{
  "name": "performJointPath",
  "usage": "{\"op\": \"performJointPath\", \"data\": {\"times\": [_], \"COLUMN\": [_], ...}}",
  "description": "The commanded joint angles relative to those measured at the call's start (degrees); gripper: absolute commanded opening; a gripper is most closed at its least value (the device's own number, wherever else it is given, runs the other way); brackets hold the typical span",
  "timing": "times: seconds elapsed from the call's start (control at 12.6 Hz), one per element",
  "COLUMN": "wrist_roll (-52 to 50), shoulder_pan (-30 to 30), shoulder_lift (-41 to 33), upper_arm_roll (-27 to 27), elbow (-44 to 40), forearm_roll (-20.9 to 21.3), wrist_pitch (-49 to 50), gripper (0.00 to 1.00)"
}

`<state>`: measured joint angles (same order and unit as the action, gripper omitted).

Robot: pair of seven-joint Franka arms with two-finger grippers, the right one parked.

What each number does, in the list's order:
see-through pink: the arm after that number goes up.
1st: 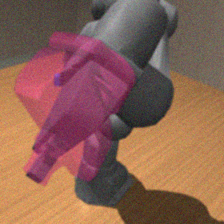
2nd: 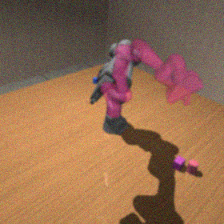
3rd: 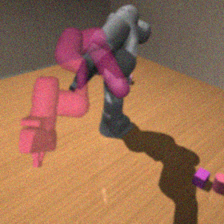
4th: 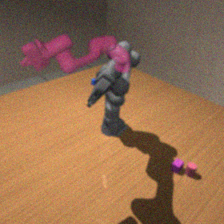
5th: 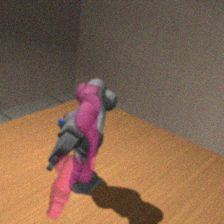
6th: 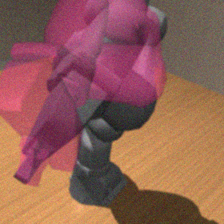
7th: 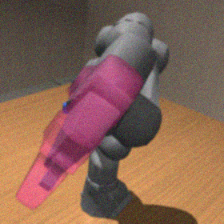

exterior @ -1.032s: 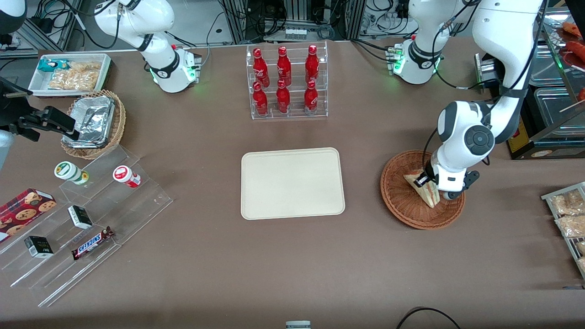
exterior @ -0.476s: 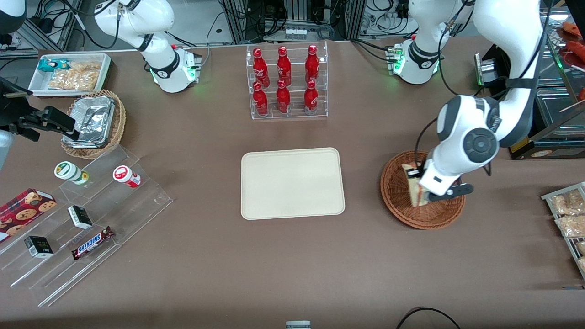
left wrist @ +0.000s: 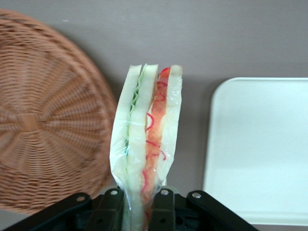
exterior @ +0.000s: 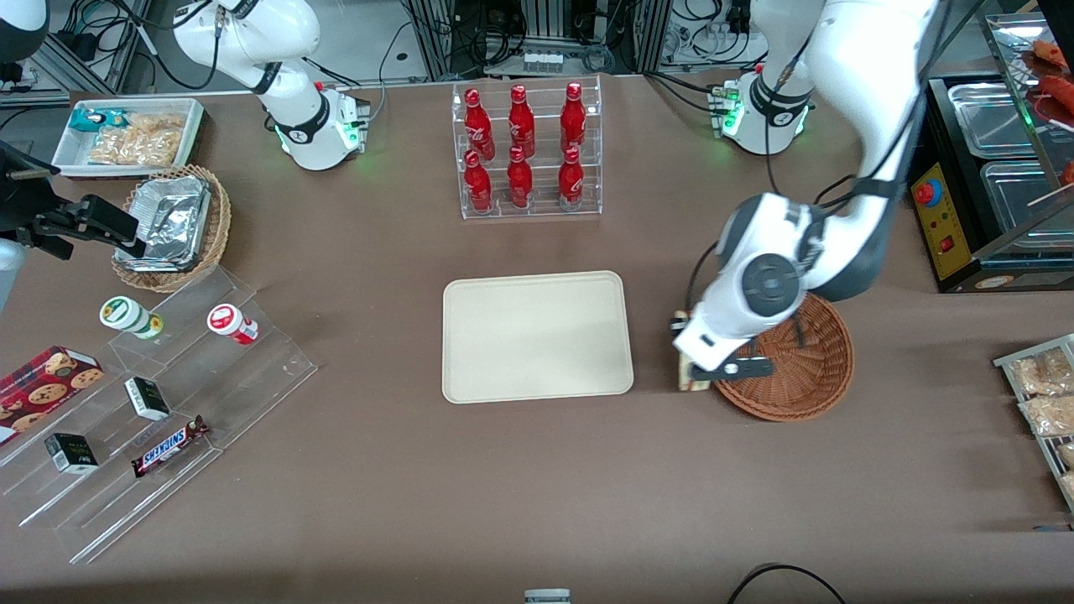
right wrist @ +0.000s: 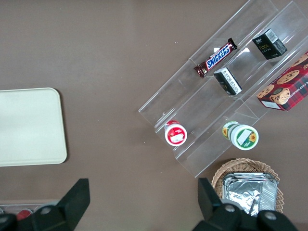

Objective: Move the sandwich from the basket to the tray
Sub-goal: 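Lift the sandwich and carry it over the cream tray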

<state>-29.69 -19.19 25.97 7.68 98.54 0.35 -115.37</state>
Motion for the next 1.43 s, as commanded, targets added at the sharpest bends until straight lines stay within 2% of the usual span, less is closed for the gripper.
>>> {"op": "performJointPath", "data": {"times": [0.0, 0.4, 0.63, 1.11, 1.35], "wrist_roll": [-6.32, -17.14, -21.89, -22.95, -23.22], "shoulder_pan": [-4.88, -12.18, -14.82, -19.04, -19.57], "shoulder_lift": [5.66, 12.08, 16.12, 18.85, 19.99], "upper_arm_roll": [-0.56, -0.30, 1.64, 2.08, 2.08], "elbow": [-7.65, -15.04, -18.99, -19.62, -19.62], "forearm_roll": [-0.26, -0.44, -1.06, -1.06, -0.97], "wrist_pitch": [1.56, 1.03, -1.61, -5.65, -6.96], "gripper": [0.03, 0.04, 0.04, 0.05, 0.09]}}
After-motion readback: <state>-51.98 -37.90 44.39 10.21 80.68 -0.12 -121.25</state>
